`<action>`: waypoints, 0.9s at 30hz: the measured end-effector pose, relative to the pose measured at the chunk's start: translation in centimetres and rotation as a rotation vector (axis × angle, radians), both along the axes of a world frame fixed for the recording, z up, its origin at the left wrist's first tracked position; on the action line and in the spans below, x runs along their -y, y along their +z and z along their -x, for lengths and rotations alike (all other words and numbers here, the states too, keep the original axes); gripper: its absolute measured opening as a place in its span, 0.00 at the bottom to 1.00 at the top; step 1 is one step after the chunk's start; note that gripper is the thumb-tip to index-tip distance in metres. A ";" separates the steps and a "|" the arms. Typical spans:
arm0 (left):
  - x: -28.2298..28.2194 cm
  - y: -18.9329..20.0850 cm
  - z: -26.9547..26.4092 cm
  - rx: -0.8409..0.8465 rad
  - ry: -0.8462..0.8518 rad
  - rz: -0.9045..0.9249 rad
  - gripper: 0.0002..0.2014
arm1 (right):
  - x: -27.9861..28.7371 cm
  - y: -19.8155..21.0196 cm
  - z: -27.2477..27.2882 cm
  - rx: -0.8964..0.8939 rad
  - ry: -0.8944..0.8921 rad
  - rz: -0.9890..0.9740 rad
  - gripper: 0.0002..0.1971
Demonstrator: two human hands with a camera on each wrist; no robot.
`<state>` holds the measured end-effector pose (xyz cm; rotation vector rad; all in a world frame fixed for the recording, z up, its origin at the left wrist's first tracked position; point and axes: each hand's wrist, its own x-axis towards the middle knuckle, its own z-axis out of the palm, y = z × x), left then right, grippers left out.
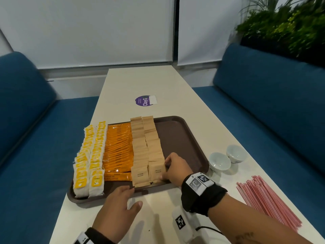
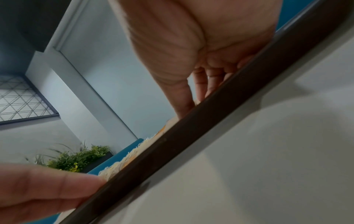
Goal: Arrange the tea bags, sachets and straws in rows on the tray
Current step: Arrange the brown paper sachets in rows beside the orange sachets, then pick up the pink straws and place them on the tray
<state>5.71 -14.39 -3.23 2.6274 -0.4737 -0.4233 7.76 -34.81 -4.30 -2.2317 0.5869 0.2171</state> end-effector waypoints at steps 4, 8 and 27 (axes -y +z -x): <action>0.1 0.0 0.1 -0.034 -0.012 0.018 0.25 | -0.2 1.7 1.4 0.046 0.019 -0.016 0.25; 1.2 -0.1 0.7 -0.050 -0.029 0.180 0.21 | 0.1 3.8 5.6 0.171 0.035 -0.083 0.26; 19.1 -1.3 7.3 -0.520 -0.354 0.339 0.11 | 13.6 2.3 18.5 -0.187 -0.460 0.173 0.52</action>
